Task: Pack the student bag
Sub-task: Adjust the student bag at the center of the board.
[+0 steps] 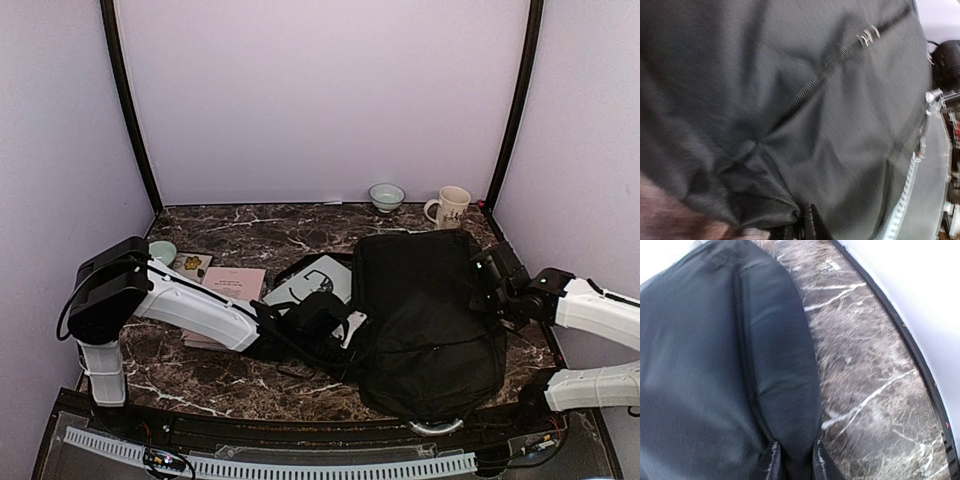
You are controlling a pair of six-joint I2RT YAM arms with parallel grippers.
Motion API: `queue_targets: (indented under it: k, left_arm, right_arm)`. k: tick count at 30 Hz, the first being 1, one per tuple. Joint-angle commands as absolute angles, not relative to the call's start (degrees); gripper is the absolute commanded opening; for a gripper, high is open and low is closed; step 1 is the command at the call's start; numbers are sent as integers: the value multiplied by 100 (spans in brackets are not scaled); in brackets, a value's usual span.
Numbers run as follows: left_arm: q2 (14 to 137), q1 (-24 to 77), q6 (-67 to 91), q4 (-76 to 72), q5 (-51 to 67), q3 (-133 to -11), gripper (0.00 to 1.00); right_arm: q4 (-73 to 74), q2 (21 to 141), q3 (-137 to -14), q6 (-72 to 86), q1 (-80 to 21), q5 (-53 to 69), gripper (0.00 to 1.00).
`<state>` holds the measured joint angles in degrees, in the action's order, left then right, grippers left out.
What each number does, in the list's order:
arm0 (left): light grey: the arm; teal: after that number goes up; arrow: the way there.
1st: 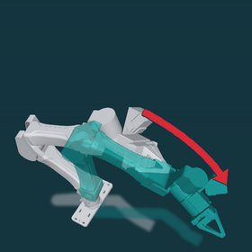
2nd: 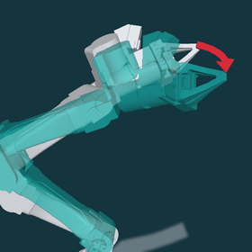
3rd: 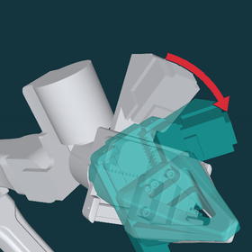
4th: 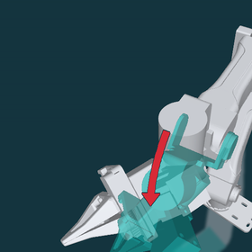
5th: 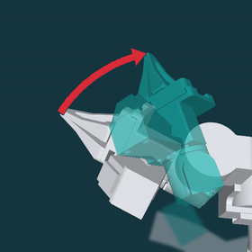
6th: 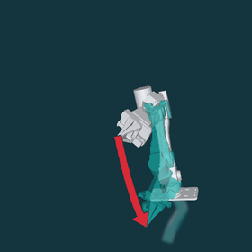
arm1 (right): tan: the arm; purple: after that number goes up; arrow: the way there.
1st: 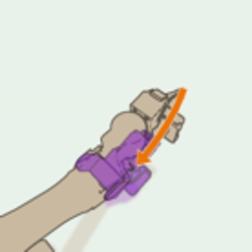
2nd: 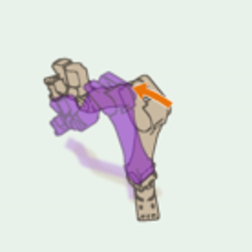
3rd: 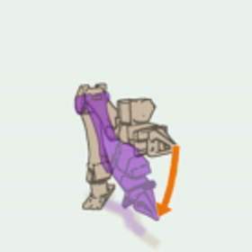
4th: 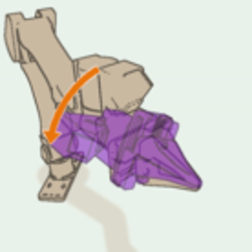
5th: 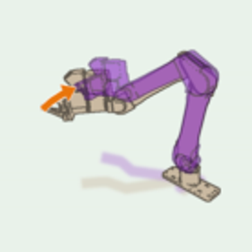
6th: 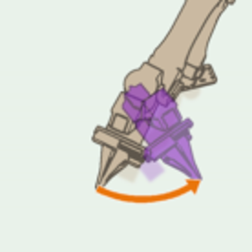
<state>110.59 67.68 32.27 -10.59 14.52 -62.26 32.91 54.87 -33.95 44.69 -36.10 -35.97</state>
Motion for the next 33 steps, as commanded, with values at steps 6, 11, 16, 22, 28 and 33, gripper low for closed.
queue_targets:
  k: [6, 11, 16, 22, 28, 33]
  left_arm:
    - [10764, 7398, 2725, -701, 1528, -6620, 58]
    - [9829, 7394, 2242, -124, 121, -6178, 82]
    - [9077, 7396, 1705, -12, -997, -5621, 79]
    - [9042, 7247, 966, -487, -1159, -5239, 67]
    - [9358, 7506, 539, -950, 268, -5452, 73]
    - [10203, 8273, -180, -461, -287, -6409, 80]
  right_arm:
    - [2686, 6306, -4480, 3654, -3182, -3250, 83]
    - [3054, 5834, -4720, 3570, -3188, -2773, 87]
    - [2735, 4877, -4179, 3628, -3577, -1685, 84]
    - [2645, 4382, -3685, 4104, -4670, -1744, 82]
    - [3078, 4657, -3769, 4736, -5263, -2766, 82]
    - [3588, 4961, -4037, 5099, -5265, -3592, 84]
